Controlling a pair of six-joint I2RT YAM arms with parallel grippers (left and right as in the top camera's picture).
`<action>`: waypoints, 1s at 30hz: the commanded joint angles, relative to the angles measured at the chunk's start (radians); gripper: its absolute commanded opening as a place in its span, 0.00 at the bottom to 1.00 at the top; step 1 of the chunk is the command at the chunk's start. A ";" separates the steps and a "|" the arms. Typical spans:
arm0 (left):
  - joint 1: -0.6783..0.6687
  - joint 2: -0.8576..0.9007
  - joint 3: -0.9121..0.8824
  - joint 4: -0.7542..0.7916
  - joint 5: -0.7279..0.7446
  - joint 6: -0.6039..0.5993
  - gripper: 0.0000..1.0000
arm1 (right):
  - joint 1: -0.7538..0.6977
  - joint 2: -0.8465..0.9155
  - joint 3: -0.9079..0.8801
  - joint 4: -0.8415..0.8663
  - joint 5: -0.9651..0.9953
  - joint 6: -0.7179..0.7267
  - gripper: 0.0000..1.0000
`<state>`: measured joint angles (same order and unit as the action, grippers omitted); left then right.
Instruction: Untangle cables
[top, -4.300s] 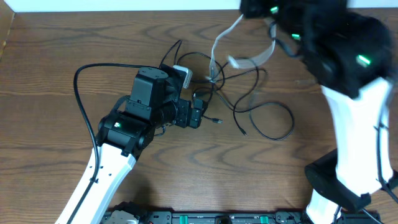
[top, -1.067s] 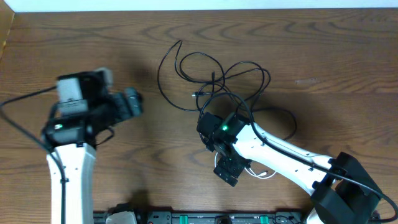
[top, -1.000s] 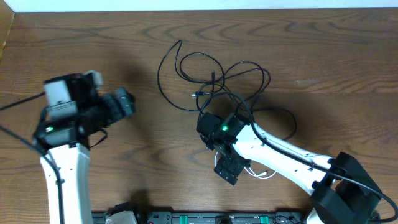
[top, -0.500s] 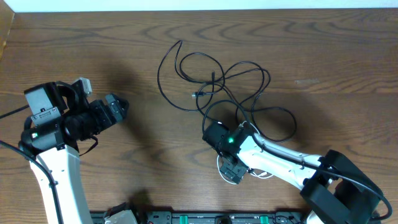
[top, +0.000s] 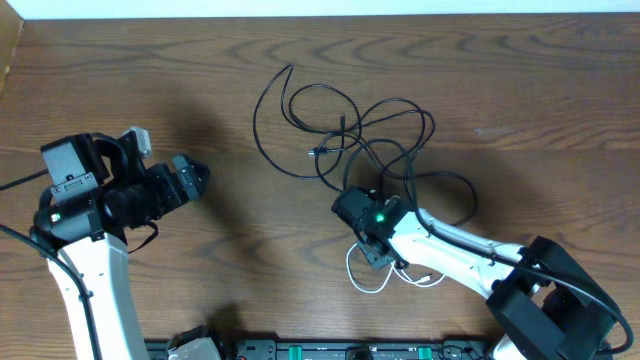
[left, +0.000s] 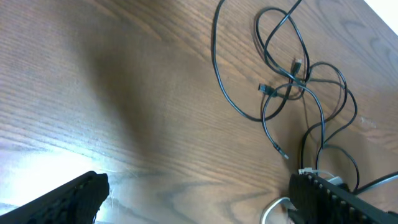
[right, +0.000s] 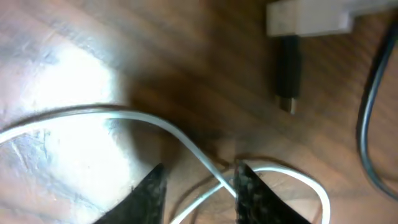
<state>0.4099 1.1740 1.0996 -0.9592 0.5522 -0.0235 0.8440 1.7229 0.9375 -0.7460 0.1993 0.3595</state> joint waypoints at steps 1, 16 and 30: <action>0.004 -0.014 0.013 -0.005 0.017 0.027 0.98 | -0.009 -0.005 -0.010 0.002 0.012 0.139 0.25; 0.004 -0.014 0.013 -0.008 0.017 0.027 0.98 | -0.009 -0.004 -0.010 0.011 0.039 0.212 0.01; 0.004 -0.014 0.013 -0.010 0.017 0.029 0.98 | -0.024 -0.044 0.221 -0.077 -0.061 0.133 0.85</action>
<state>0.4099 1.1740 1.0996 -0.9653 0.5526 -0.0174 0.8368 1.7229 1.0370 -0.7544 0.1314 0.5190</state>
